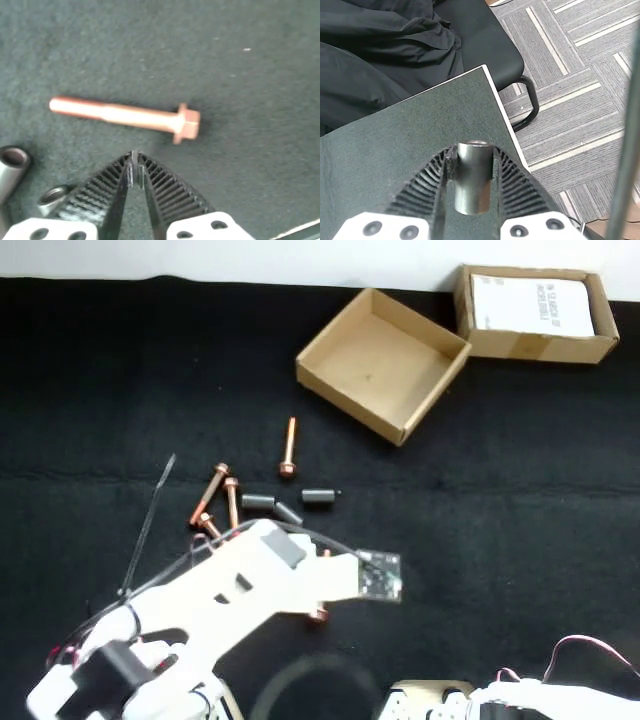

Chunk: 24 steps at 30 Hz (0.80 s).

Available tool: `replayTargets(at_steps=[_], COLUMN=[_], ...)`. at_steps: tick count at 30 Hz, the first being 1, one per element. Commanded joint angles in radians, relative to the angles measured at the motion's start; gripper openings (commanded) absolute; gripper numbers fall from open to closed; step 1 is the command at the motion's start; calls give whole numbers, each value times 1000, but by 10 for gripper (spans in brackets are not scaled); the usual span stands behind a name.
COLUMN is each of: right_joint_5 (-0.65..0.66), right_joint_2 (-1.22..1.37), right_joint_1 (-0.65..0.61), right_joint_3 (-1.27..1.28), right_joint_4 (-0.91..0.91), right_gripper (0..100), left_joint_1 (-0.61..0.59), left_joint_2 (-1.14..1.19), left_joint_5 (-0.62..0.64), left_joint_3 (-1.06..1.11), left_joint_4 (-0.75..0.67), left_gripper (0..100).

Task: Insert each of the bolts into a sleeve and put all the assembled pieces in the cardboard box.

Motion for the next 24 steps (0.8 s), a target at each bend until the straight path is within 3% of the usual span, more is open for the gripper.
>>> replayTargets(at_steps=[1, 5, 12, 24], right_joint_5=[8, 6, 9, 46], right_joint_2=[-5, -5, -4, 84], right_joint_1=[-19, -21, -21, -21], right_joint_3=[-111, -111, -111, -113], right_joint_4=[5, 5, 5, 5], right_gripper=[6, 6, 6, 6], left_joint_1=[-4, 30, 113, 105], left_joint_2=[58, 91, 101, 145], left_joint_5=[-6, -5, -5, -6], left_joint_3=[-65, -71, -134, -292], left_joint_4=[-2, 3, 143, 114], left_gripper=[9, 9, 9, 9])
